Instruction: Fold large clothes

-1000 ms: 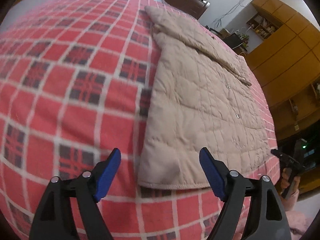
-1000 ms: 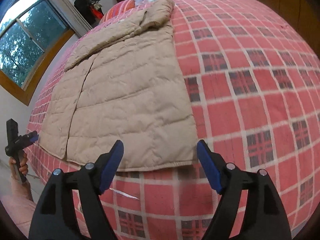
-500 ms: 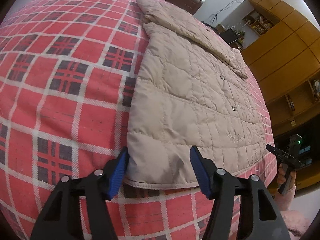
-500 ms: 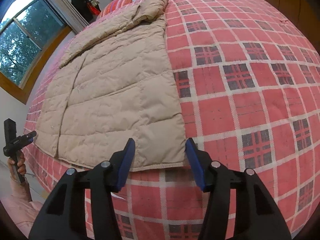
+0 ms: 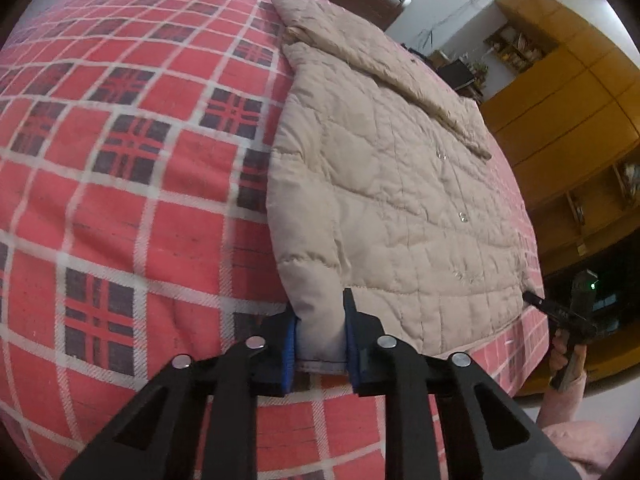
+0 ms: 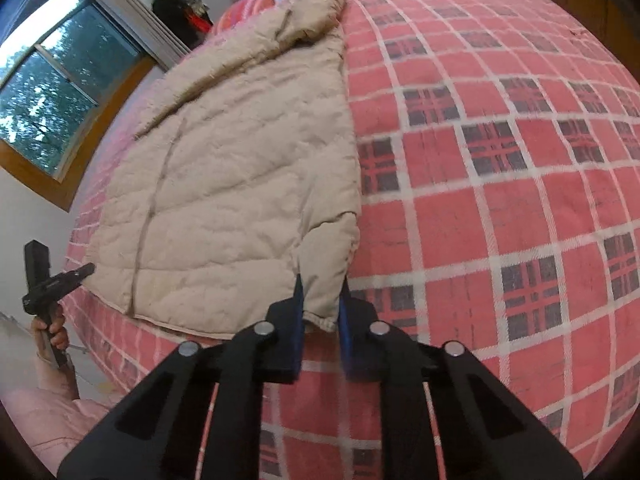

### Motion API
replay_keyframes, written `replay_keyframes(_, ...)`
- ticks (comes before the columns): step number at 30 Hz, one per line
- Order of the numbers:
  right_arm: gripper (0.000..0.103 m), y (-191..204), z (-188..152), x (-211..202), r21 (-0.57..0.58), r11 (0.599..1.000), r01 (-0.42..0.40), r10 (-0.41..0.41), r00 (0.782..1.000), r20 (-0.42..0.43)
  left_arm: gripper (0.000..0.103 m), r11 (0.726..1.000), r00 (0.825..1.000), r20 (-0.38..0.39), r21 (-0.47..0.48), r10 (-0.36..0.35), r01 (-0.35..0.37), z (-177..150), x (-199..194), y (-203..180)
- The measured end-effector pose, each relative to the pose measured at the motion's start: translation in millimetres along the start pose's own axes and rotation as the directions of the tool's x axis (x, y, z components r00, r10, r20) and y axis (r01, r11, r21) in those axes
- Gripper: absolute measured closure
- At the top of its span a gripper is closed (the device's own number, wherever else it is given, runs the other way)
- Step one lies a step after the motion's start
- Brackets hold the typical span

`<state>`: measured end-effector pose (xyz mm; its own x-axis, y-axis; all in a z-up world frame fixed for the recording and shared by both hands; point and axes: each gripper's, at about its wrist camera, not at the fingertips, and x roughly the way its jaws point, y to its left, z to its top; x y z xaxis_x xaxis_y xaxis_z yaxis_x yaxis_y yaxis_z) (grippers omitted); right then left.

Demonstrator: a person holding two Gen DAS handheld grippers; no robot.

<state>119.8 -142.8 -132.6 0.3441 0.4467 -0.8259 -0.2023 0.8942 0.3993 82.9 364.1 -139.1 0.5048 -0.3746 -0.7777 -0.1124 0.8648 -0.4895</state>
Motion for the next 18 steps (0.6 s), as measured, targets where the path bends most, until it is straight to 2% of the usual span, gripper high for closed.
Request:
replay_keyframes(6,0.093,6.9,16.4,-28.5,-0.006,0.998,-0.064,0.065,0.995,0.070,0.089,0.997,0.993,0.108,0.061,-0.054,0.047,11.7,-32.1,-24.3)
replay_keyframes(9,0.093,13.0,31.2,-46.7,-0.023,0.997,-0.073,0.075,0.991,0.115,0.090,0.994,0.984,0.169,0.107,-0.049,0.032,26.4,-49.9,-38.8)
replay_keyframes(13,0.094,22.4,58.0,-65.8,-0.059,0.996,-0.068,0.077,0.982,0.173,0.090,0.986,0.970,0.235,0.165,-0.056,0.017,55.2,-64.4,-56.5)
replay_keyframes(15,0.094,28.0,78.2,-70.7,-0.081,0.995,-0.055,0.069,0.980,0.189,0.090,0.981,0.963,0.265,0.194,-0.039,-0.013,74.4,-63.6,-67.5)
replay_keyframes(18,0.094,33.5,108.9,-71.6,-0.093,0.994,-0.063,0.081,0.977,0.198,0.090,0.979,0.961,0.272,0.202,-0.049,-0.007,102.4,-58.6,-71.2)
